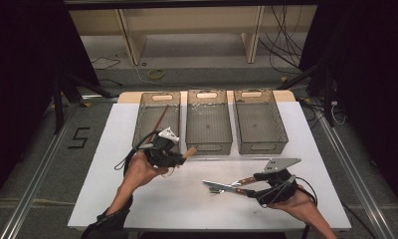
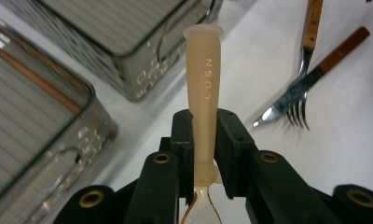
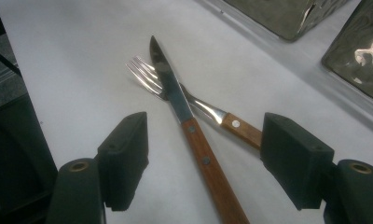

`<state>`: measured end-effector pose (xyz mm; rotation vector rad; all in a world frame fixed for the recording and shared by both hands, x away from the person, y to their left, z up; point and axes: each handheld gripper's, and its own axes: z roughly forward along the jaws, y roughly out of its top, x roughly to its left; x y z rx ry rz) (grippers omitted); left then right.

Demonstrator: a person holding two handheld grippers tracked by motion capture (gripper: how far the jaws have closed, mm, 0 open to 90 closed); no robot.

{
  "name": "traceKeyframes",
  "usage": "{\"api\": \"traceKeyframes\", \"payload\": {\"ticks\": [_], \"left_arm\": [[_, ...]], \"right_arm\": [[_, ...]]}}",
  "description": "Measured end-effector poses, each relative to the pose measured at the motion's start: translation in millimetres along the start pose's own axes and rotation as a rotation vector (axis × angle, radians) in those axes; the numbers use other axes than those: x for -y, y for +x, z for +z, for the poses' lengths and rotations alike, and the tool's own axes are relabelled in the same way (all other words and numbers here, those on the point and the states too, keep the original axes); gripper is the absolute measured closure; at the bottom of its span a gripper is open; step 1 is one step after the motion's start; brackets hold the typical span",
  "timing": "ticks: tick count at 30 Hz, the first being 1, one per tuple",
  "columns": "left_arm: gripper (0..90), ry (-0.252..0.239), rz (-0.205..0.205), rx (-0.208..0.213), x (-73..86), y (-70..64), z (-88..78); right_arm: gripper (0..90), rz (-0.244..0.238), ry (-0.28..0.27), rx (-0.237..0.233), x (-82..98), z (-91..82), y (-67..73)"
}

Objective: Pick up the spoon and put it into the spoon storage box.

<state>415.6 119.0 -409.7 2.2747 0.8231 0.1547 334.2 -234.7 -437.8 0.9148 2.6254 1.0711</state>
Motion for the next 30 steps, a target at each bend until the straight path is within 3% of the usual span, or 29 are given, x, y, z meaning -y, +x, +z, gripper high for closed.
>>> {"api": "traceKeyframes", "payload": {"ticks": [11, 17, 30], "left_arm": [[77.5, -0.061, -0.035, -0.002, -30.7, 8.2, 1.1], [77.5, -0.074, -0.039, -0.012, -44.8, 15.1, 1.9], [77.5, -0.091, -0.09, -0.027, -63.4, 31.6, 15.5]], "right_arm": [[33.3, 0.0, -0.008, -0.001, -0.3, -0.2, 0.3], [33.3, 0.002, -0.007, -0.001, -0.3, -0.4, 0.4], [33.3, 0.004, -0.006, -0.004, -0.4, -0.5, 0.2]]}}
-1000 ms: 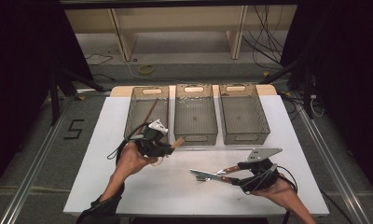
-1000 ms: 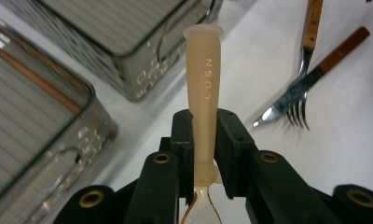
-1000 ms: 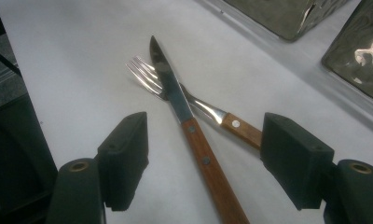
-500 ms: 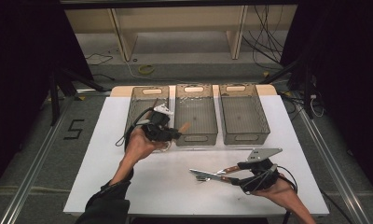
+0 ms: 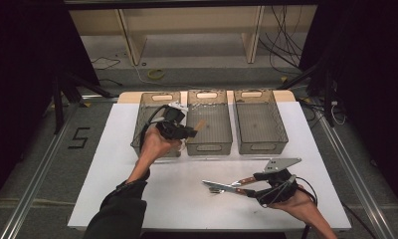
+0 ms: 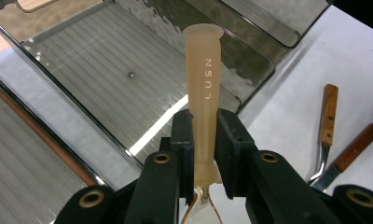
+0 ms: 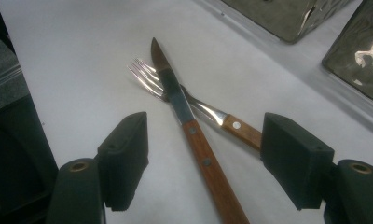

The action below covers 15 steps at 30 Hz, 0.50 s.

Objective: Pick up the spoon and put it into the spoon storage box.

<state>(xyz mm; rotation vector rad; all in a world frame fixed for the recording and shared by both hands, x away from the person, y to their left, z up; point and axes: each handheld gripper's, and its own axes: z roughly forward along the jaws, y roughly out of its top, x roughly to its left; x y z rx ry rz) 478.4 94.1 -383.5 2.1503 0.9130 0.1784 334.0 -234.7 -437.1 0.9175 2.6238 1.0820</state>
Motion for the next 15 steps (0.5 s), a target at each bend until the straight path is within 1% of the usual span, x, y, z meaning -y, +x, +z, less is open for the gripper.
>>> {"api": "traceKeyframes", "payload": {"ticks": [5, 6, 15], "left_arm": [[77.5, -0.005, -0.006, -0.005, -7.7, 3.5, 5.2], [77.5, -0.015, -0.013, -0.008, -9.1, 3.8, 6.5], [77.4, -0.039, -0.029, -0.02, -22.2, 7.9, 14.7]], "right_arm": [[33.2, 0.001, 0.0, -0.001, 0.1, -0.2, -0.2], [33.3, -0.001, -0.002, -0.002, 0.1, -0.1, -0.4], [33.2, -0.003, -0.003, -0.003, 0.4, 0.0, -0.7]]}}
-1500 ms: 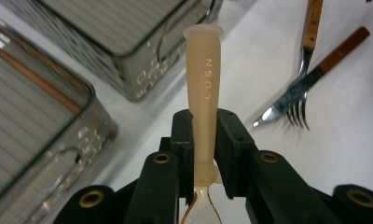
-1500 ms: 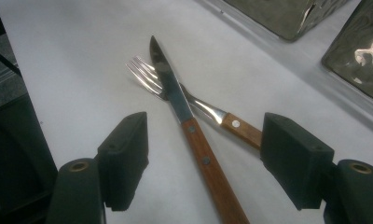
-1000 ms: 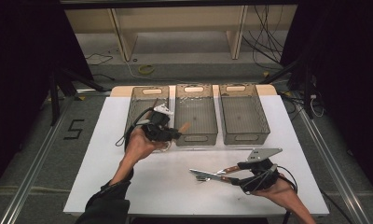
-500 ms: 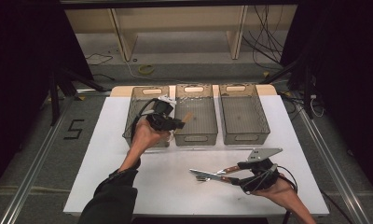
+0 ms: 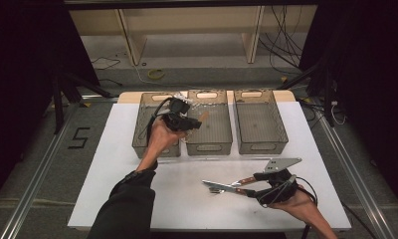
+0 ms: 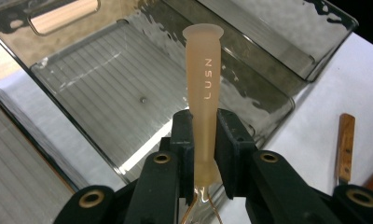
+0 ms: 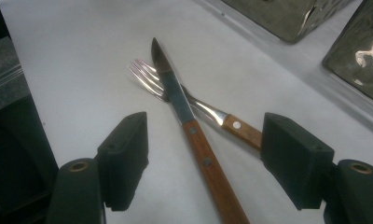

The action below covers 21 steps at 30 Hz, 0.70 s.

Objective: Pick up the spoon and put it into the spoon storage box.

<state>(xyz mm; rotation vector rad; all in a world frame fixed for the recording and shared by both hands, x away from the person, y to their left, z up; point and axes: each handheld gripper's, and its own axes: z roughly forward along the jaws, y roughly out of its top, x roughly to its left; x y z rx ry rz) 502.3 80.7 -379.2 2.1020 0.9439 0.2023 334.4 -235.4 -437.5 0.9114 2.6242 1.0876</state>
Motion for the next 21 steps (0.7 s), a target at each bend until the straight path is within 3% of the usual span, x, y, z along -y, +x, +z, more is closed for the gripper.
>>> {"api": "traceKeyframes", "payload": {"ticks": [21], "left_arm": [[77.4, -0.018, -0.037, -0.005, -13.8, 10.6, 19.2]], "right_arm": [[33.2, 0.002, 0.003, -0.003, 0.4, 0.8, 0.0]]}}
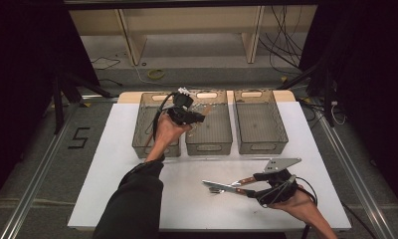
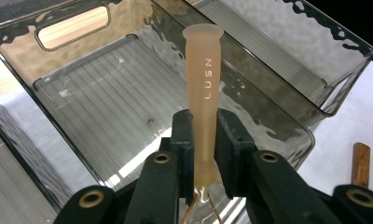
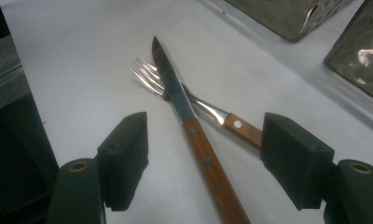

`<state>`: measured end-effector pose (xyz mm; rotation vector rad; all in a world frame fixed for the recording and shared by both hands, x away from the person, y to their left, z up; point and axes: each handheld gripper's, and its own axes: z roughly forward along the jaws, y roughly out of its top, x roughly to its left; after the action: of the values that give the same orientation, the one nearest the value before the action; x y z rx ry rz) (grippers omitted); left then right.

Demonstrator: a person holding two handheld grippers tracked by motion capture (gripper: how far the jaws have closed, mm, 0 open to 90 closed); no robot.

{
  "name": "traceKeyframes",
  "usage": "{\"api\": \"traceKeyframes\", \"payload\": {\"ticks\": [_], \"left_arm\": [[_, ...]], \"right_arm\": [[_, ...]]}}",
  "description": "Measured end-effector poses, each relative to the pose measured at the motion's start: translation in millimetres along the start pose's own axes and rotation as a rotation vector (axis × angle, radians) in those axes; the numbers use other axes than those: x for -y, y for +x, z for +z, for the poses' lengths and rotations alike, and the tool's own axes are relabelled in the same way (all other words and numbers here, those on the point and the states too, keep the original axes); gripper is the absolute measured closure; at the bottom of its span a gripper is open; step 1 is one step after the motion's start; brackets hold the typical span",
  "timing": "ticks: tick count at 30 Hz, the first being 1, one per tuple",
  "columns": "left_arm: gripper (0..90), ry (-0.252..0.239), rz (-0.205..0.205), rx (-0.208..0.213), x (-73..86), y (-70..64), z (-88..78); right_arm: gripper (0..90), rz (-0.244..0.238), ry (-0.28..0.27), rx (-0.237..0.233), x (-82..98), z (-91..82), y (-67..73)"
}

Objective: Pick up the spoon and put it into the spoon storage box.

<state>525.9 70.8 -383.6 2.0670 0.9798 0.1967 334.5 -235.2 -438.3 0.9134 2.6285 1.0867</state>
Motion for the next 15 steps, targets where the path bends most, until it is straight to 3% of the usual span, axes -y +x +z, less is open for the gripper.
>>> {"api": "traceKeyframes", "payload": {"ticks": [15], "left_arm": [[77.3, 0.001, -0.008, -0.012, -3.4, 0.0, 12.9]], "right_arm": [[33.2, 0.001, 0.001, -0.001, 0.2, 0.0, -0.1]]}}
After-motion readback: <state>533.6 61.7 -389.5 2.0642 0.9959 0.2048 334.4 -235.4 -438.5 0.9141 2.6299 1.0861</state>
